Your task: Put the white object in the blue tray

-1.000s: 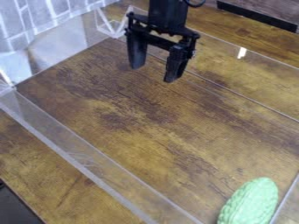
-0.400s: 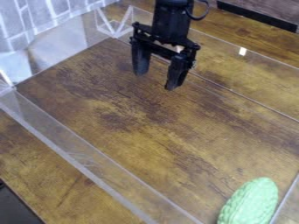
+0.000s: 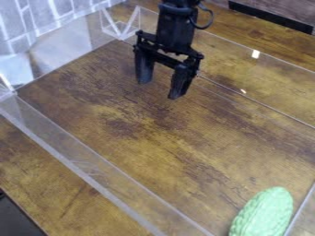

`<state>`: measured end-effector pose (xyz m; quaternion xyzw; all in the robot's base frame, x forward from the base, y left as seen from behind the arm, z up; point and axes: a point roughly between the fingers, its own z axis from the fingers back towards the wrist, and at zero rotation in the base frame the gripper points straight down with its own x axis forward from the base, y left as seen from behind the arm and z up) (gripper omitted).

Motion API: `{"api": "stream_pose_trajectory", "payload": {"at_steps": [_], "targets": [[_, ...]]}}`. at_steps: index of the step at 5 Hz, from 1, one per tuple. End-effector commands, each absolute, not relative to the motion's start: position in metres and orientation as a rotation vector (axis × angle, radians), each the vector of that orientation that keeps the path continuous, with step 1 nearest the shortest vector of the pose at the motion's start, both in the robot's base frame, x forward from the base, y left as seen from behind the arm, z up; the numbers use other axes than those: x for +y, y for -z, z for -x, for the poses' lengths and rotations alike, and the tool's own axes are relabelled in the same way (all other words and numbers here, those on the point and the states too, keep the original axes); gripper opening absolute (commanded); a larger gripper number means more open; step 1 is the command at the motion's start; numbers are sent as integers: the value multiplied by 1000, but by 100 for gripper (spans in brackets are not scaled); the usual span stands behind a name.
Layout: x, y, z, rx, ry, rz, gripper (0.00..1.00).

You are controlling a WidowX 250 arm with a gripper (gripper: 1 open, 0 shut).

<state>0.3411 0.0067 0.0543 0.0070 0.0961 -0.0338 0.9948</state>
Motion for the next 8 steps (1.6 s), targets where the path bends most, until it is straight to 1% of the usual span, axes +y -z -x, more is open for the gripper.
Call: {"api": "stream_pose_trajectory", "payload": {"at_steps": [1, 5, 7, 8], "targets": [[16, -68, -354, 129, 57, -21, 100], [18, -44, -366, 157, 54, -46, 100], [17, -35, -376, 160, 50, -59, 100], [17, -32, -380, 163, 48, -65, 0]]}}
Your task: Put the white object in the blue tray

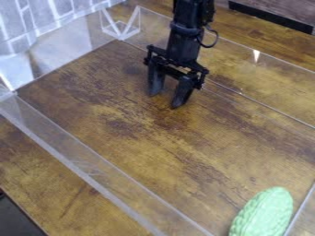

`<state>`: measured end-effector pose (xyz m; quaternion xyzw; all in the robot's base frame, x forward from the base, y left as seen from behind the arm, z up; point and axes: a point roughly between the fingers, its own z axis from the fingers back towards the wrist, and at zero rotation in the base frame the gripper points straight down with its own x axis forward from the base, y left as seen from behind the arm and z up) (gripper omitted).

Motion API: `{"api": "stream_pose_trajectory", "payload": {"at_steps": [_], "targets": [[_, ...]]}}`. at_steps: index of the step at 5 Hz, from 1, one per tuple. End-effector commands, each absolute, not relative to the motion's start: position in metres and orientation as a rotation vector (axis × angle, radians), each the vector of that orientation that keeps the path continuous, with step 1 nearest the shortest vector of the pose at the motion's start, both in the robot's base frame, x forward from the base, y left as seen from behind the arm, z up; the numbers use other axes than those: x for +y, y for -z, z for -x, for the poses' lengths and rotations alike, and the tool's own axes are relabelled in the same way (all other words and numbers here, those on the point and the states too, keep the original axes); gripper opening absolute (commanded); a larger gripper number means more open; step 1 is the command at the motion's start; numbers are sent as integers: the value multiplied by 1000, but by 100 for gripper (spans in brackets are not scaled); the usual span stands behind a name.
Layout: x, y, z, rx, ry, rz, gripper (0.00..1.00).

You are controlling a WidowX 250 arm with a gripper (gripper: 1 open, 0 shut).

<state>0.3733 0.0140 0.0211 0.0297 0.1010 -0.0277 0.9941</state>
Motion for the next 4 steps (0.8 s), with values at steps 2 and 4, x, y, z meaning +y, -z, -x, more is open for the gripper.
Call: {"api": "stream_pose_trajectory", "payload": {"at_steps": [2, 4], "targets": [[13, -48, -386, 151, 77, -95, 0], [5, -84, -377, 118, 86, -126, 0]]}}
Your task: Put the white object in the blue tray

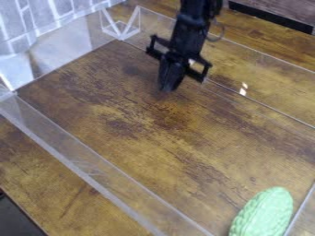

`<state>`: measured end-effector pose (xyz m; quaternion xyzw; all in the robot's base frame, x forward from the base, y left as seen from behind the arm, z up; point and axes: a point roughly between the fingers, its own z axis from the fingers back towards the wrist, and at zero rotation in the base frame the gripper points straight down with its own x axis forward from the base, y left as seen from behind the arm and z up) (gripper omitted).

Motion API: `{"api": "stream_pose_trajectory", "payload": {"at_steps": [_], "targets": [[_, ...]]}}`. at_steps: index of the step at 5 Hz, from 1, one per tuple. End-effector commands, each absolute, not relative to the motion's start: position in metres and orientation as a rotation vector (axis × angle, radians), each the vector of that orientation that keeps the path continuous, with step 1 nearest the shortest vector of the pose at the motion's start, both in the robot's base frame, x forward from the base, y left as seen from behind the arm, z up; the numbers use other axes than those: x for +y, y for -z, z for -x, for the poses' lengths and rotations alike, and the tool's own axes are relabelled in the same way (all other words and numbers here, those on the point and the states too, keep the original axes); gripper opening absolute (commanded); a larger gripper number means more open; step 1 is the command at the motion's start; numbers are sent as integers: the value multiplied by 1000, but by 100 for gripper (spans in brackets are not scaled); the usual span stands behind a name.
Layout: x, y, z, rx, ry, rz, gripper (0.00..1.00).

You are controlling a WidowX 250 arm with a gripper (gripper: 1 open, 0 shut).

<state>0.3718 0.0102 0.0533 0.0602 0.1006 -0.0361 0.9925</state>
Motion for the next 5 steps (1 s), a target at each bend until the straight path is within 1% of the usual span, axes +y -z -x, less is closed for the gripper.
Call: {"api": "stream_pose_trajectory", "payload": {"at_steps": [1, 2, 4, 5], "targets": [[-3, -115, -368, 84, 101, -141, 0], [-12, -143, -356, 47, 110, -157, 0], [-39, -146, -318, 64, 48, -134, 0], [-52, -148, -303, 69, -4, -128, 0]]}}
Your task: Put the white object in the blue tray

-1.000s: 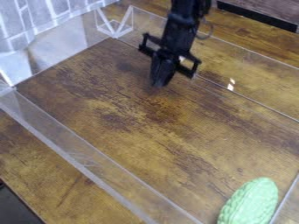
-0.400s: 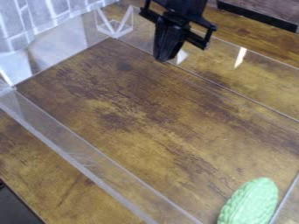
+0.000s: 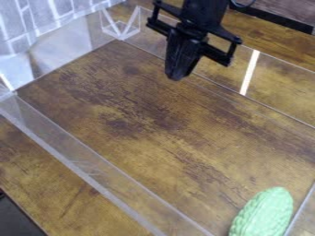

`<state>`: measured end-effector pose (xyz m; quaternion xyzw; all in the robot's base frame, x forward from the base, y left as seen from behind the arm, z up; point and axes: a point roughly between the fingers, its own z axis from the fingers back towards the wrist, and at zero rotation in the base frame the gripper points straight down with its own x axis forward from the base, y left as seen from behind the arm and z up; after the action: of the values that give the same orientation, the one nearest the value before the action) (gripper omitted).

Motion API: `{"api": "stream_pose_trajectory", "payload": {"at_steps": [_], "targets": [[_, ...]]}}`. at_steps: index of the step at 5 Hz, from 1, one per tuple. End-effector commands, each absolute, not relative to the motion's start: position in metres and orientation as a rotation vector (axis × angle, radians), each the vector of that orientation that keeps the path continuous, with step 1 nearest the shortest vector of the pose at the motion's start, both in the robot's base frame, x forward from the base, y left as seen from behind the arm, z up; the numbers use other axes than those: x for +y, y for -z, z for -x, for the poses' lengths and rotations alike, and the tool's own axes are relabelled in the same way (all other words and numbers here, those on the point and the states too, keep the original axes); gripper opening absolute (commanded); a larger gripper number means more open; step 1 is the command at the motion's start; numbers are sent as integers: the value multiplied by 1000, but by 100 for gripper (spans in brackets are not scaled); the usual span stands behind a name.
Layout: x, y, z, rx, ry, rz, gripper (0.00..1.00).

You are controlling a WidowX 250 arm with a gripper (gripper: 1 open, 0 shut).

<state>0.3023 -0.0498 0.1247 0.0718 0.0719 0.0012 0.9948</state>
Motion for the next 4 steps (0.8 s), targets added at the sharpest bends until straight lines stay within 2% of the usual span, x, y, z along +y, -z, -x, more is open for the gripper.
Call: {"api": "stream_pose_trajectory", "payload": {"at_steps": [1, 3, 4], "targets": [[-67, -148, -284, 80, -19, -121, 0], [-90, -143, -255, 113, -23, -122, 0], [-98, -135, -255, 132, -10, -127, 0]]}}
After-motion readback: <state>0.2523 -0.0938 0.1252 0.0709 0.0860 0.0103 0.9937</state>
